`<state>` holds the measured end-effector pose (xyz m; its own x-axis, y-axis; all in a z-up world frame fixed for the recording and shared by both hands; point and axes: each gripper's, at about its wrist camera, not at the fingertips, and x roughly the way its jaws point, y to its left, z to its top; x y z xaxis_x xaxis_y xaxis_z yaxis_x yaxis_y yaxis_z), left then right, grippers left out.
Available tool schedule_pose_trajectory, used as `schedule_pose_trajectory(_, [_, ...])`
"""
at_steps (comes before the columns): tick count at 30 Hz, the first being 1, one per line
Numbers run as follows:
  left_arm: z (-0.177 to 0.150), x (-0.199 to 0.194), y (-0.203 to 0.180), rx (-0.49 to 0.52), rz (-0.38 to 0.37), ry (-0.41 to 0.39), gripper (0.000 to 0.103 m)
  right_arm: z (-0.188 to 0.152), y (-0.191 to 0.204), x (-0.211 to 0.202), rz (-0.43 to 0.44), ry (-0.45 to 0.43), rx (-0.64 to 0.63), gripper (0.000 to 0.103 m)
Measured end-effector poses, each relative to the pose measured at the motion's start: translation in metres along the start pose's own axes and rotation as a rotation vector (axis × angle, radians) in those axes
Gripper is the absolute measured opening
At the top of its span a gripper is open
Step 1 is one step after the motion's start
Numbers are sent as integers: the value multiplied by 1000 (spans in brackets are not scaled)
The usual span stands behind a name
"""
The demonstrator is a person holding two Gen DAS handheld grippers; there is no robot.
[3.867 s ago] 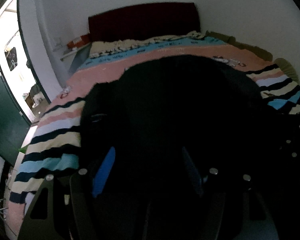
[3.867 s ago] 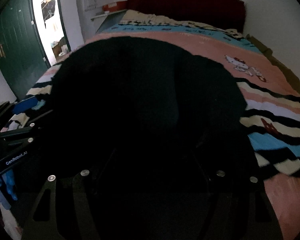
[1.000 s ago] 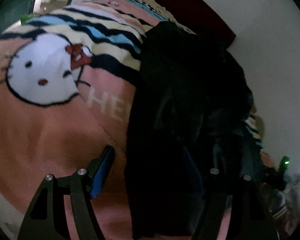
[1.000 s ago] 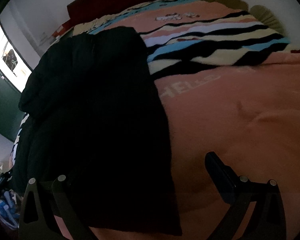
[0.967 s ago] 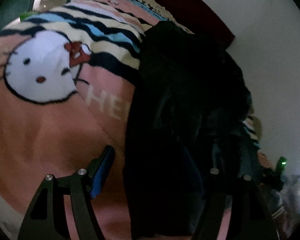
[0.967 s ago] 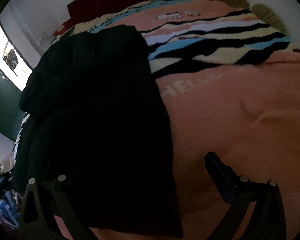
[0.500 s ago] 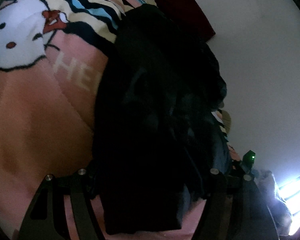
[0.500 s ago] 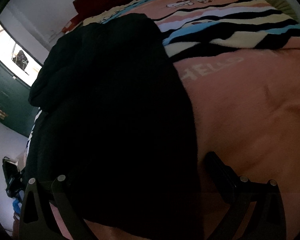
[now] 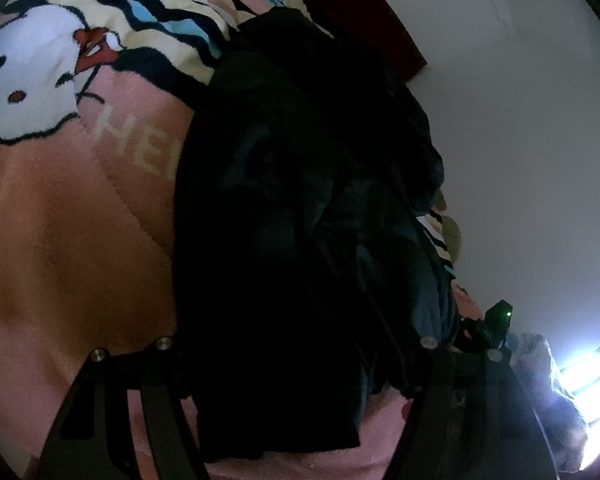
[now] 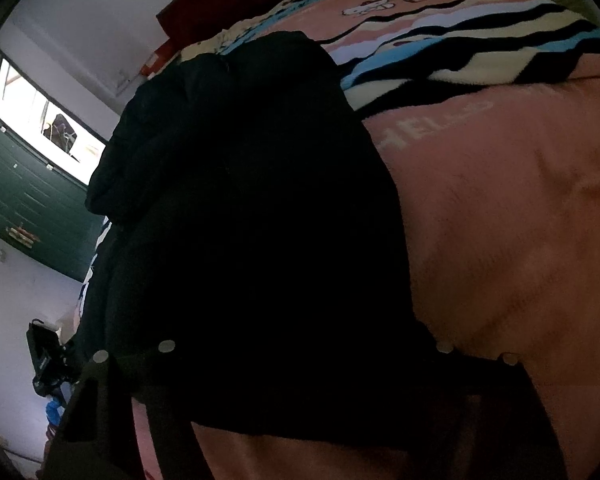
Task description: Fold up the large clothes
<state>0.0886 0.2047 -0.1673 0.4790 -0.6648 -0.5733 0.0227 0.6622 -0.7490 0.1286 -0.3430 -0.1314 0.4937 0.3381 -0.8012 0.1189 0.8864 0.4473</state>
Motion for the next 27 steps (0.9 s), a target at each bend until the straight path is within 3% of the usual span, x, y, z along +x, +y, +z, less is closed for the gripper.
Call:
schedule_pose_trajectory(13, [2, -1, -8, 18, -25, -14, 66, -9, -9, 0, 62, 1, 9, 61])
schedule_pose_trajectory(16, [2, -1, -12, 26, -31, -22, 64, -10, -11, 2, 87, -3, 21, 53])
schedule_pose_trajectory(18, [2, -1, -15, 32, -34, -22, 62, -11, -9, 2, 106, -6, 22, 41])
schedule_pose_trajectory(21, [5, 1, -25, 61, -34, -16, 55, -10, -6, 2, 124, -15, 18, 33])
schedule_pose_trajectory(27, [10, 3, -36, 97, -8, -26, 33, -9, -4, 4, 130, -27, 9, 26])
